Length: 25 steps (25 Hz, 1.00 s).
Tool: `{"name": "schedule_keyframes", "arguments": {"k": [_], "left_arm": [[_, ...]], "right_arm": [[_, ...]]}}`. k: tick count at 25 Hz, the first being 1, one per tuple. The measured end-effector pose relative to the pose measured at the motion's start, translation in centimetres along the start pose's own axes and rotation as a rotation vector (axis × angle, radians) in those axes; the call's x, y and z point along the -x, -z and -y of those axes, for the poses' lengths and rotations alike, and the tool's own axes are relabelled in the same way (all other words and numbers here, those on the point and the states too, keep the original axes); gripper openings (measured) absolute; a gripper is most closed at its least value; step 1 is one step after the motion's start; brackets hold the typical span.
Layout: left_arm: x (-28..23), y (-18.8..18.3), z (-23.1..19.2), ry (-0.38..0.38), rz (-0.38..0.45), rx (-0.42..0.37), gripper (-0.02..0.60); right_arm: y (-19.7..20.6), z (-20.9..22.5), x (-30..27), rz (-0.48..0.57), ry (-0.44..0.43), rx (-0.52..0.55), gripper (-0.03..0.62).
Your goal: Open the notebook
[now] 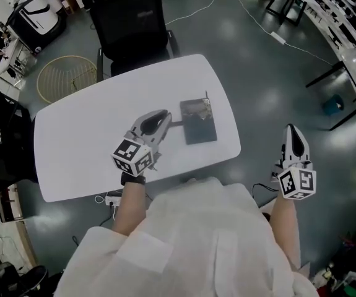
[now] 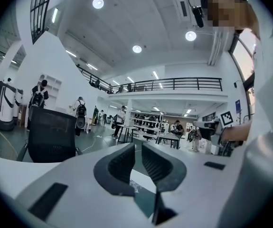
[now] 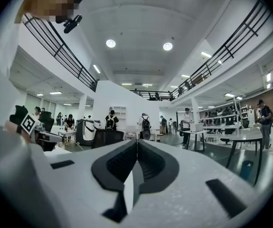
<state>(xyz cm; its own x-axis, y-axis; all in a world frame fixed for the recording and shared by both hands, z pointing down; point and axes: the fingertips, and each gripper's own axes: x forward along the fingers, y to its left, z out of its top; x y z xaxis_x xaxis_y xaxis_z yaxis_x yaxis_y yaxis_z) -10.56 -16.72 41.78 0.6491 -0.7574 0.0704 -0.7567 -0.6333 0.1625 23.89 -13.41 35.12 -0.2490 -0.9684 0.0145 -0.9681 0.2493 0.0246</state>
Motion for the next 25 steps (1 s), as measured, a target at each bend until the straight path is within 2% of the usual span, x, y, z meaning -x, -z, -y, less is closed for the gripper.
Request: {"name": "schedule_keyframes", "arguments": {"k": [7,18,25], "left_arm": [[-2.1,2.6,-0.8,-0.032,-0.056,0.029,0.043],[-5.2,5.8,-1.7,-0.042,-0.054,0.023,0.043],[-6.6,10.6,-1.8,-0.053,-0.109,0.1,0.043]], "right_arm": [[2.0,1.8,-3.4,-0.024,-0.049,-0.033,0.006],[2.6,2.5,-8.3,-0.071,-0.147,-0.013,0.017],[2.2,2.1,-10.0,-0.096,-0.202,0.02,0.032]]}}
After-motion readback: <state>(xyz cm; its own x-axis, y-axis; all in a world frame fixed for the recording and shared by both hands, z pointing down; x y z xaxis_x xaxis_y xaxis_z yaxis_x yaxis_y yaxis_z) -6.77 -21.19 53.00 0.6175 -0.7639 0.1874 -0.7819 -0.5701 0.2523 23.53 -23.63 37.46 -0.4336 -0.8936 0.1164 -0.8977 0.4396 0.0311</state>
